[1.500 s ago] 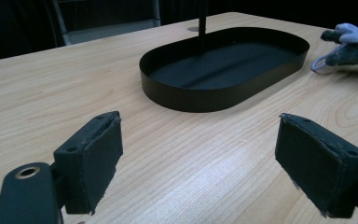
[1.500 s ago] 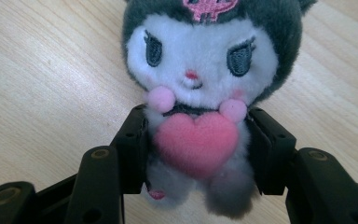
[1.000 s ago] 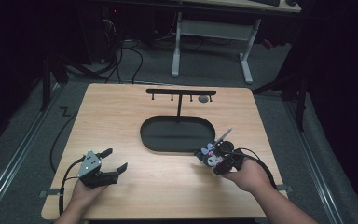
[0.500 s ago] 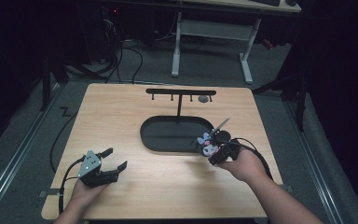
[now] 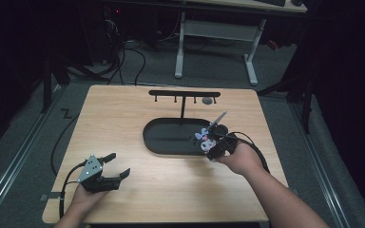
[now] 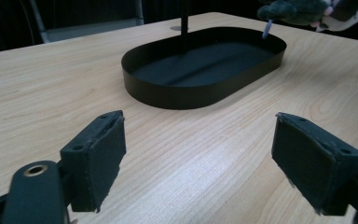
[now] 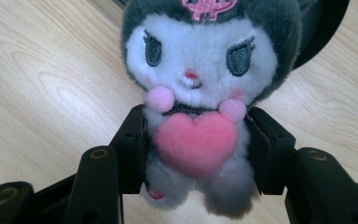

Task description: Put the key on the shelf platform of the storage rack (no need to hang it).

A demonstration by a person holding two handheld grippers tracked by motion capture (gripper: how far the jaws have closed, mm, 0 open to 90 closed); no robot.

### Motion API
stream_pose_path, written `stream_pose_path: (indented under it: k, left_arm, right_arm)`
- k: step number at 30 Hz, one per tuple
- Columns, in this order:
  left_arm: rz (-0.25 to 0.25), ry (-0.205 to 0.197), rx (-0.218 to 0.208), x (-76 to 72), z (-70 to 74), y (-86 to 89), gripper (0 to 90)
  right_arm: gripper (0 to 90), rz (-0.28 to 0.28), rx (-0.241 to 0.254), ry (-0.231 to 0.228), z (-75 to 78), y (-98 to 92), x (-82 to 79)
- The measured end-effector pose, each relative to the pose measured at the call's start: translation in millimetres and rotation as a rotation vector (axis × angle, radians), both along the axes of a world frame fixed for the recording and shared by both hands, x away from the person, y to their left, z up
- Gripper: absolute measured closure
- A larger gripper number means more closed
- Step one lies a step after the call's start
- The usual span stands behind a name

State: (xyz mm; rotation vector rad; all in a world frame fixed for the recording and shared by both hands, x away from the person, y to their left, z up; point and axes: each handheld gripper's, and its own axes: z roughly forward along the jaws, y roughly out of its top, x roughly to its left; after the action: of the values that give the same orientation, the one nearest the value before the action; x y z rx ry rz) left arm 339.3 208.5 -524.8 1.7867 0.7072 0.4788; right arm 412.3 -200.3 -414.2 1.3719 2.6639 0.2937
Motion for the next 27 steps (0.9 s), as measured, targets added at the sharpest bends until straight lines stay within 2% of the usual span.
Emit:
stream_pose_path:
  k: [4, 7, 10, 14, 19, 27]
  left_arm:
    - [0.018, 0.020, -0.007, 1.5, -0.1, 0.8, 14.8]
    - [0.020, 0.020, -0.002, 1.4, -0.1, 0.8, 14.3]
    - [0.029, 0.027, 0.005, 1.9, -0.1, 0.9, 14.7]
    - [0.018, 0.028, -0.009, 1.6, 0.3, 2.8, 14.7]
    - [0.000, 0.021, 0.004, 0.6, 0.1, 1.9, 14.9]
    - [0.002, 0.027, 0.005, 1.2, -0.3, 0.5, 14.9]
  right_arm:
    - [47.8, 0.009, -0.007, -0.001, -0.2, 3.5, 8.0]
    - [47.8, -0.006, -0.002, -0.005, 0.6, 6.7, 13.4]
    - [47.9, 0.012, -0.006, -0.013, -0.2, 9.0, 19.4]
    - [47.9, -0.001, 0.000, -0.012, -3.2, 12.3, 25.1]
    - [47.8, 0.005, -0.006, -0.014, -7.3, 15.2, 32.5]
    - [47.8, 0.010, -0.014, -0.014, -10.2, 24.5, 47.5]
